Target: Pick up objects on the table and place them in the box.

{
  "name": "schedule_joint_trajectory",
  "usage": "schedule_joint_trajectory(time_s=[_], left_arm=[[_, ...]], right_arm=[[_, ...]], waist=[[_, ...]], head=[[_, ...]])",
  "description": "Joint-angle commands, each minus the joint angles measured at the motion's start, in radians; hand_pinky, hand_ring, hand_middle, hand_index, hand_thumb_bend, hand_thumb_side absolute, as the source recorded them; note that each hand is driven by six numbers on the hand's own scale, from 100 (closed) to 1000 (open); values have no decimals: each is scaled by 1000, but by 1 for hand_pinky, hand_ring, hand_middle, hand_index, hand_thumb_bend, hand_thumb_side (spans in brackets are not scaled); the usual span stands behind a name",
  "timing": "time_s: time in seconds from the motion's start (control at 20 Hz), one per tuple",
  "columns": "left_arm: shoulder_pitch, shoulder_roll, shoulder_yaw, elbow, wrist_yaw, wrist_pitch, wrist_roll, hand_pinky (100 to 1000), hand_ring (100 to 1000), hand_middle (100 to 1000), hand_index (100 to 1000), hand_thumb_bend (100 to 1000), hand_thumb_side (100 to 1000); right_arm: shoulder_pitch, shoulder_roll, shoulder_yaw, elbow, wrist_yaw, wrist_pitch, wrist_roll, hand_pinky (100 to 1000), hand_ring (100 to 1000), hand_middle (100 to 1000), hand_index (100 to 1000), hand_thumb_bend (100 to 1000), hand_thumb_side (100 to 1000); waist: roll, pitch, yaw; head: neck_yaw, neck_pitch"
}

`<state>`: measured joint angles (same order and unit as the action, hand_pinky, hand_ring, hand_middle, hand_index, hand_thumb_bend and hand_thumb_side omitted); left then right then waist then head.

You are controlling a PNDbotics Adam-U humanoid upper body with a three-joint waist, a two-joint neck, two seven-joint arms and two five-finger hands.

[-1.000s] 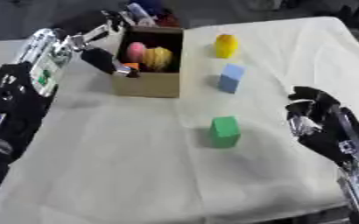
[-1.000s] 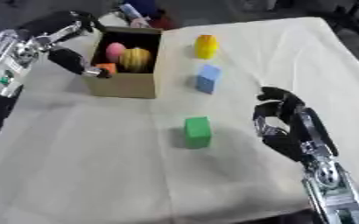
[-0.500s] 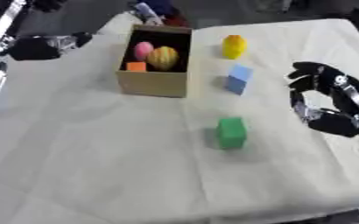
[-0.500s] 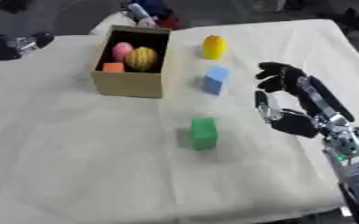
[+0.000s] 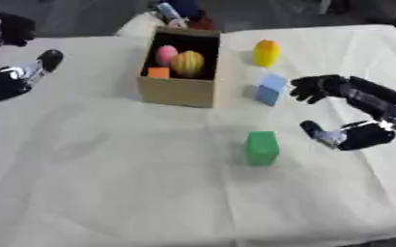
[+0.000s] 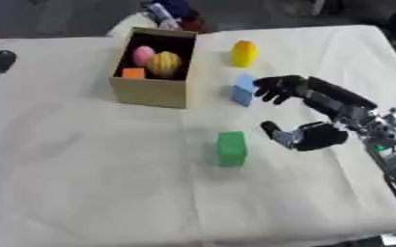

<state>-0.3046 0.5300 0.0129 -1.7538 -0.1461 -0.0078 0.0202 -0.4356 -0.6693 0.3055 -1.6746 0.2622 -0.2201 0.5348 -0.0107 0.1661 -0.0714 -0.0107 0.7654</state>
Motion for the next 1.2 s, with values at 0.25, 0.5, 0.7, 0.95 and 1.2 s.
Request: schedule_joint_trajectory(time_s=[0.25, 0.5, 0.7, 0.95, 1.2], left_arm=[[45, -37, 29, -23, 17, 9, 10, 727, 693, 645, 712, 607, 508], [60, -60, 35, -20, 15, 11, 9, 727, 692, 645, 713, 604, 511], [66, -72, 34, -19, 13, 13, 2, 728, 693, 645, 713, 604, 514], [75, -84, 35, -19, 10, 16, -2, 728, 693, 645, 714, 548, 524], [75, -88, 33, -20, 6, 18, -7, 729, 693, 646, 715, 534, 527]], right_arm=[[-70, -23, 42, 94, 139, -76, 68, 789, 840, 856, 983, 313, 326], [-116, 14, 54, 165, 212, -106, 68, 799, 853, 867, 987, 339, 338], [-150, 50, 64, 226, 281, -129, 69, 803, 854, 858, 985, 348, 353], [-176, 92, 72, 291, 337, -154, 74, 804, 852, 846, 973, 358, 381], [-183, 111, 92, 311, 350, -185, 103, 804, 852, 838, 962, 334, 394]], waist=[[-20, -21, 11], [-19, -21, 15], [-15, -23, 20], [-12, -25, 23], [-12, -25, 26]], head=[[-5, 5], [-5, 5], [-8, 5], [-12, 5], [-16, 5]])
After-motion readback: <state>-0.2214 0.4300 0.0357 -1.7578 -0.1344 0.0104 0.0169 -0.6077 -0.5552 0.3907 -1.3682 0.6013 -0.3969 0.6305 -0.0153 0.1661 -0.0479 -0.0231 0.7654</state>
